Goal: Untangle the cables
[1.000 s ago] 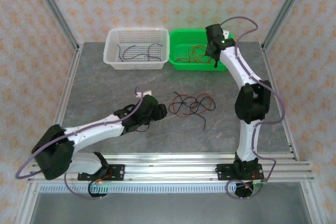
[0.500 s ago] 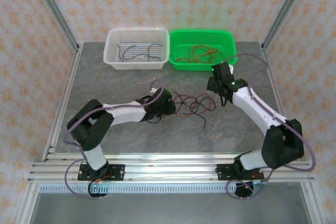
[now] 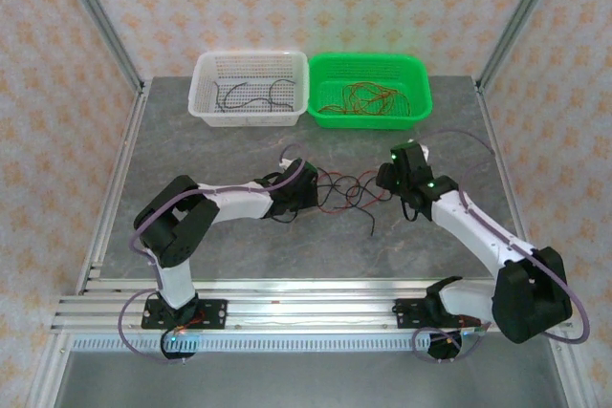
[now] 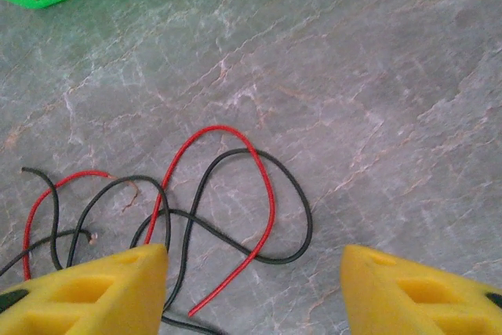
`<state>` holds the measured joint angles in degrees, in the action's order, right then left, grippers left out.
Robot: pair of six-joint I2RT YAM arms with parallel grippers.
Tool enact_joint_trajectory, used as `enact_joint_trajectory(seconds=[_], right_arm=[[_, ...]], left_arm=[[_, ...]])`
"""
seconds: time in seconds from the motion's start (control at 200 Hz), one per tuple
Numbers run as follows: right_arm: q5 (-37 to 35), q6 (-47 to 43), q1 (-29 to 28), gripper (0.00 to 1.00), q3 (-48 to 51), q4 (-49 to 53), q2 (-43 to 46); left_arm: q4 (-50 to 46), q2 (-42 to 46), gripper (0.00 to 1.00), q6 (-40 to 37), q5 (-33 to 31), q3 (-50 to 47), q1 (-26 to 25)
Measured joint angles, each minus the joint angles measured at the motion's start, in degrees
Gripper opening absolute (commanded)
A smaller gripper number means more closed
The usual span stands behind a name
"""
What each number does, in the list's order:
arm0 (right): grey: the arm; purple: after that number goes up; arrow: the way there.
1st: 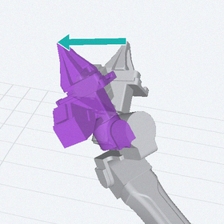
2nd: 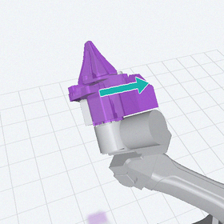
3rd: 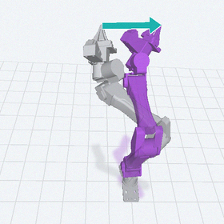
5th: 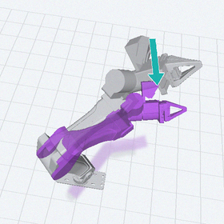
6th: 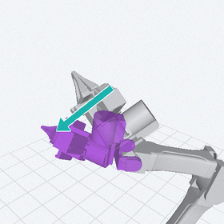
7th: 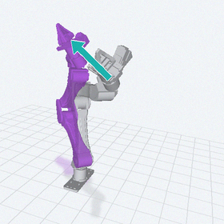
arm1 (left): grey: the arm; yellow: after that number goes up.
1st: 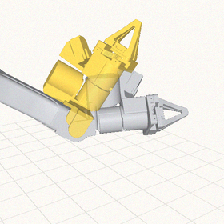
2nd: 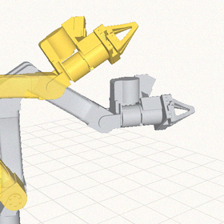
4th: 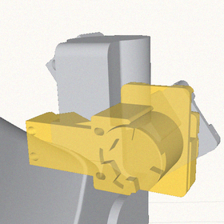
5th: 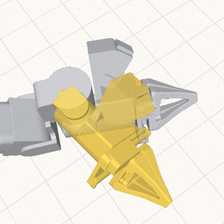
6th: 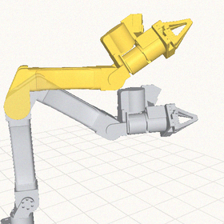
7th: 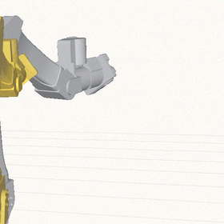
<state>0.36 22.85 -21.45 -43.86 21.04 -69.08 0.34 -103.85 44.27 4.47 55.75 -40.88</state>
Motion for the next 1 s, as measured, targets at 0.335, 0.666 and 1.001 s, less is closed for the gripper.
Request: enact_joint_trajectory(seconds=[0.335, 0.666, 1.001], right_arm=[[10.16, 1.46, 0.00, 0.59, 3.82, -6.45, 2.95], [23.61, 8.66, -0.98, 0.57, 6.62, -17.92, 1.95], [20.31, 16.70, -6.21, 0.55, 6.38, -22.27, 1.40]], left_arm=[[-5.01, 8.83, 0.00, -2.27, -1.97, 4.35, -0.74], [-11.26, 17.99, 0.00, -3.52, -3.98, 10.99, -2.32], [-16.70, 17.97, 0.00, -4.94, -5.44, 13.86, -3.56]])
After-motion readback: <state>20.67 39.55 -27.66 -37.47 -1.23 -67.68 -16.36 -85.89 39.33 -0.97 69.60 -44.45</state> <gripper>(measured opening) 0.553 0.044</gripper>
